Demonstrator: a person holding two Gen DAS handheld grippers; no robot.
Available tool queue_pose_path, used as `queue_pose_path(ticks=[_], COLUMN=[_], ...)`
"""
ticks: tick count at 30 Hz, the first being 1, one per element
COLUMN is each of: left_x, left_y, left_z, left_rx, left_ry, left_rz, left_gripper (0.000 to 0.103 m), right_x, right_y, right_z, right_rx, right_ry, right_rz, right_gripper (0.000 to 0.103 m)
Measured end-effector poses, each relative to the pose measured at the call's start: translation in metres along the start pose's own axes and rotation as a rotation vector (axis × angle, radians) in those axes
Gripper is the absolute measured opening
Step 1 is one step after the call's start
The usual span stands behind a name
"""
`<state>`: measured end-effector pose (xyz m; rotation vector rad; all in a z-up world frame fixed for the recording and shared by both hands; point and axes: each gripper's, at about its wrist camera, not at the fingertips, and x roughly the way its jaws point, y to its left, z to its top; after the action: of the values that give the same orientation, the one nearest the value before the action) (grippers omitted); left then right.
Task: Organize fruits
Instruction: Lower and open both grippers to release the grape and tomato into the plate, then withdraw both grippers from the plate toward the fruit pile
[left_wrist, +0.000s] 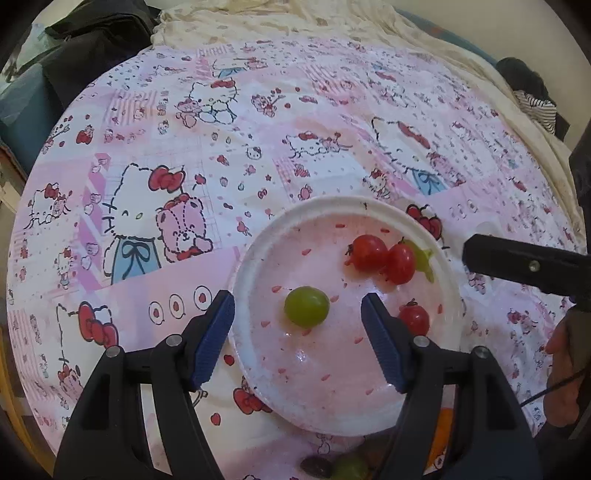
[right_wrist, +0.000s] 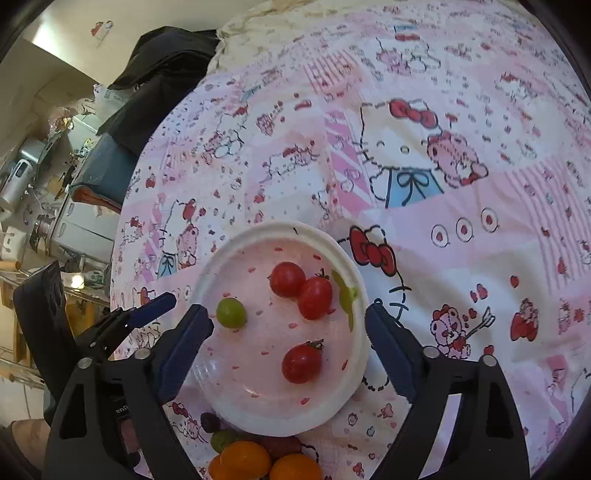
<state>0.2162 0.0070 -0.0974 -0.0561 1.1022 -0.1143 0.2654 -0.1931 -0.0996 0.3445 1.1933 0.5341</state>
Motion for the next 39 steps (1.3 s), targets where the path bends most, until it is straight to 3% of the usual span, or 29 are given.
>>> queue_pose_path(ticks=[5, 15, 39], left_x=[-0.018, -0.047, -0.115], left_y=[0.002, -0.006, 0.013], left_z=[-0.003, -0.018, -0.074], left_rx=[-0.025, -0.007, -0.136], left_ry=[-0.038, -0.063, -0.094], left_rz=[-0.002, 0.013, -0.019], left_gripper=[0.091, 0.091, 0.091], right_x=[-0.019, -0.048, -0.105], right_y=[0.007, 0.005, -0.001], right_z=[-0.004, -0.015, -0.085], right_rx=[-0.007, 0.02, 0.107], right_ry=[-0.041, -0.083, -0.14], right_rz=[0.013, 0.005, 0.005], right_gripper=[0.098, 0.098, 0.098])
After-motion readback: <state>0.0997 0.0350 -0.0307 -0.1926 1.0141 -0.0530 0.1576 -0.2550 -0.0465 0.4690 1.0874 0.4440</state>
